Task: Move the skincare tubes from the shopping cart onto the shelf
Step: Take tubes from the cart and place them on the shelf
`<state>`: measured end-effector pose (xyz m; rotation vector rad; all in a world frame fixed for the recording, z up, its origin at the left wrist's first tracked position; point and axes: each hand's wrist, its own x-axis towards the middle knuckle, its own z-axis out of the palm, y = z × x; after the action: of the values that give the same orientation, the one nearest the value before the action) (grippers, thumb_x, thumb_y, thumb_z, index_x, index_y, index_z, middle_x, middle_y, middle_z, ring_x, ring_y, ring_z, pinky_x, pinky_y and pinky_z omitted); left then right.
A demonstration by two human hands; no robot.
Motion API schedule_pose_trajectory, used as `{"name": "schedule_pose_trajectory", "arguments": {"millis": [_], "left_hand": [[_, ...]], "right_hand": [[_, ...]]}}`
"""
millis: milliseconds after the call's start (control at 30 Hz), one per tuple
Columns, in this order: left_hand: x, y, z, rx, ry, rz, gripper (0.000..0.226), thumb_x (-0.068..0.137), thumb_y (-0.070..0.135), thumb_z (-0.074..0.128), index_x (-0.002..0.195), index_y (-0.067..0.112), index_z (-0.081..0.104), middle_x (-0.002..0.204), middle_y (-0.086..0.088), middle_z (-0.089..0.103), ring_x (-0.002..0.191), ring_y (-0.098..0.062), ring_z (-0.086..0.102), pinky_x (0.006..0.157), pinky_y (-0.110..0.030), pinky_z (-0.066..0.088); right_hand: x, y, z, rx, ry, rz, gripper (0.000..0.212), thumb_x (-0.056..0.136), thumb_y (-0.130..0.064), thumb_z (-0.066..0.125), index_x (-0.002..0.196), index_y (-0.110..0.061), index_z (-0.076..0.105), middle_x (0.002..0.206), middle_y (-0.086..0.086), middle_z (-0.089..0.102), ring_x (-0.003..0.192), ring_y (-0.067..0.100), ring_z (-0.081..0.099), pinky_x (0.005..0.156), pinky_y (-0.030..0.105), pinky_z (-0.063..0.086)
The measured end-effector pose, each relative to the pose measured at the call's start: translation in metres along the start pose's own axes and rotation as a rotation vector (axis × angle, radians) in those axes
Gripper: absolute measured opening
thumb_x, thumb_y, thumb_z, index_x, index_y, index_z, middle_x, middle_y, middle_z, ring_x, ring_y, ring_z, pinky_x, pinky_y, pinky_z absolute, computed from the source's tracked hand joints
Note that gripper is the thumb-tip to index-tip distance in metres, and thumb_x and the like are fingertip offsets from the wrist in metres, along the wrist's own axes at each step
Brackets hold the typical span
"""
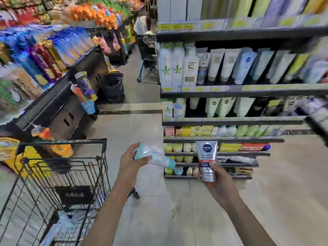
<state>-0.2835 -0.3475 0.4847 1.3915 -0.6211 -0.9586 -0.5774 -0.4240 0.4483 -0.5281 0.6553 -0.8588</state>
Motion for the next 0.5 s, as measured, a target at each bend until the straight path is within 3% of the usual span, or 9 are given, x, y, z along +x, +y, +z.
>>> {"name": "schedule_pose_trajectory", "arguments": {"millis": [100, 200, 367, 500], "left_hand": [[-0.004, -0.006, 0.058, -0.029, -0.029, -0.050, 0.030, 0.082, -0.009, 0.074, 0.106, 0.007, 0.073, 0.096, -0.006, 0.077, 0.091, -0.026, 0.069, 0.078, -0.033, 0.058], [-0.007, -0.014, 0.120, -0.044, -0.047, -0.098, 0.025, 0.085, -0.007, 0.072, 0.109, -0.001, 0.073, 0.107, -0.015, 0.077, 0.096, -0.031, 0.073, 0.079, -0.035, 0.059], [-0.015, -0.016, 0.209, -0.118, -0.098, -0.145, 0.017, 0.093, 0.000, 0.066, 0.109, 0.004, 0.071, 0.091, -0.004, 0.078, 0.074, -0.014, 0.072, 0.060, -0.027, 0.057], [-0.011, -0.016, 0.255, -0.181, -0.137, -0.200, 0.017, 0.096, 0.006, 0.065, 0.112, 0.010, 0.071, 0.098, -0.008, 0.076, 0.085, -0.024, 0.071, 0.075, -0.039, 0.056]], "right_hand": [[-0.016, -0.026, -0.039, 0.001, 0.046, -0.067, 0.039, 0.098, -0.020, 0.055, 0.133, -0.003, 0.060, 0.113, 0.024, 0.069, 0.086, 0.024, 0.065, 0.071, 0.033, 0.053], [-0.030, -0.056, -0.076, -0.003, 0.091, -0.106, 0.040, 0.099, -0.020, 0.058, 0.135, -0.002, 0.061, 0.115, 0.023, 0.068, 0.087, 0.024, 0.066, 0.073, 0.035, 0.054], [-0.041, -0.103, -0.117, -0.018, 0.122, -0.162, 0.068, 0.075, -0.031, 0.088, 0.131, -0.001, 0.063, 0.109, 0.021, 0.068, 0.087, 0.028, 0.065, 0.078, 0.040, 0.052], [-0.040, -0.131, -0.135, -0.024, 0.119, -0.198, 0.058, 0.083, -0.028, 0.081, 0.129, 0.002, 0.063, 0.112, 0.023, 0.062, 0.089, 0.030, 0.065, 0.080, 0.042, 0.050]]}}
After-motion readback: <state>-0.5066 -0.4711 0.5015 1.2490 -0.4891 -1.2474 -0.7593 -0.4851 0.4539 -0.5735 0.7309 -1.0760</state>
